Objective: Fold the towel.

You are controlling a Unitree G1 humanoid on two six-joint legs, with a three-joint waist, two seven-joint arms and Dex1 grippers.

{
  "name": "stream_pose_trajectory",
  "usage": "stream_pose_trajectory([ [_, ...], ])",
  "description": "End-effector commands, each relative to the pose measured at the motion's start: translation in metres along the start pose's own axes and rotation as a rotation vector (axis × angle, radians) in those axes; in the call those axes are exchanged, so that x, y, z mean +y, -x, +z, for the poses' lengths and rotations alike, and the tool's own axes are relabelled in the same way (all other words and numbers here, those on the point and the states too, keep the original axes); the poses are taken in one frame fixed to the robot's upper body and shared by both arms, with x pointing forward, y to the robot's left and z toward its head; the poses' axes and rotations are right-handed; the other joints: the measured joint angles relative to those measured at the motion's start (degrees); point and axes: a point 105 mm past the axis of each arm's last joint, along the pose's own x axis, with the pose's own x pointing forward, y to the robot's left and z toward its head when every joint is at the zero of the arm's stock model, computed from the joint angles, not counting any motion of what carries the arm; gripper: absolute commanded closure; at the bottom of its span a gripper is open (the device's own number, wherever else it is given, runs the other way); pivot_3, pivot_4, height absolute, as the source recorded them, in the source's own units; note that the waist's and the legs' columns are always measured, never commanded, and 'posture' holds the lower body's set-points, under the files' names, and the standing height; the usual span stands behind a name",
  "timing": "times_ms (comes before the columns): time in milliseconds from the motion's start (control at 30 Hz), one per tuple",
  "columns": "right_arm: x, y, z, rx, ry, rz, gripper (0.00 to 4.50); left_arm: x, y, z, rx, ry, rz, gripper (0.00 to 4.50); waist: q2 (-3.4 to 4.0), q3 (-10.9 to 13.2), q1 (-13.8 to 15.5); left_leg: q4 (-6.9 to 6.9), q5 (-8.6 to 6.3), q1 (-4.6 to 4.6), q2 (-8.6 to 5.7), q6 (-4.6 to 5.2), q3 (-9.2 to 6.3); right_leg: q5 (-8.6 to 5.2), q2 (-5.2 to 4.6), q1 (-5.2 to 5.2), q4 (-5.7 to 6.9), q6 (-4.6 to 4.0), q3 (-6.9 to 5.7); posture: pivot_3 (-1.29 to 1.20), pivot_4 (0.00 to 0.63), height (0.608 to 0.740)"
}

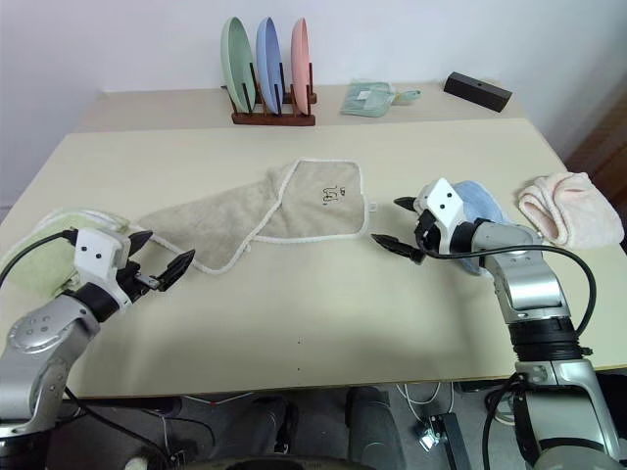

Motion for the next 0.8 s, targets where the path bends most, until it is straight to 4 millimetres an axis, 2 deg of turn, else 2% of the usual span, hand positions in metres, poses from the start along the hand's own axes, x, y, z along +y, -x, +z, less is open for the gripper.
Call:
stream_pose_trajectory([
  [33, -0.006, -0.001, 0.015, -0.035, 0.041, -0.007, 0.00, 0.001, 0.002, 0.007, -0.025, -0.024, 0.016, 0.04, 0.00, 0.0, 0.0, 0.00, 0.00, 0.00, 0.00, 0.00, 0.00, 0.00, 0.00, 0.00, 0.00, 0.00, 0.00, 0.00, 0.150, 0.721],
  [533, 0.002, -0.010, 0.012, -0.055, 0.042, -0.001, 0.00, -0.007, -0.002, 0.009, -0.030, -0.022, -0.020, 0.04, 0.00, 0.0, 0.0, 0.00, 0.00, 0.00, 0.00, 0.00, 0.00, 0.00, 0.00, 0.00, 0.00, 0.00, 0.00, 0.00, 0.150, 0.721],
  [567, 0.004, -0.010, 0.014, -0.062, 0.040, -0.003, 0.00, -0.010, -0.002, 0.009, -0.027, -0.009, -0.040, 0.04, 0.00, 0.0, 0.0, 0.00, 0.00, 0.00, 0.00, 0.00, 0.01, 0.00, 0.00, 0.00, 0.00, 0.00, 0.00, 0.00, 0.150, 0.721],
  [667, 0.013, -0.010, 0.016, -0.090, -0.033, 0.013, 0.00, -0.038, -0.005, 0.003, 0.016, 0.000, -0.217, 0.04, 0.00, 0.0, 0.0, 0.00, 0.00, -0.01, 0.00, 0.00, 0.00, 0.00, 0.00, -0.01, 0.00, 0.00, 0.00, 0.00, 0.150, 0.721],
  [733, 0.023, -0.007, 0.011, -0.080, -0.067, 0.040, 0.00, -0.061, -0.009, -0.004, 0.063, -0.065, -0.343, 0.04, 0.00, 0.0, 0.2, 0.00, 0.00, -0.01, 0.00, 0.01, 0.00, 0.00, -0.01, 0.00, 0.00, 0.00, 0.00, 0.00, 0.150, 0.721],
  [800, 0.031, -0.006, 0.015, -0.087, -0.064, 0.031, 0.00, -0.065, -0.016, -0.010, 0.106, -0.176, -0.376, 0.04, 0.01, 0.0, 0.4, 0.01, -0.02, -0.01, -0.02, 0.03, 0.00, 0.00, -0.02, 0.03, -0.01, 0.00, 0.00, 0.00, 0.150, 0.721],
])
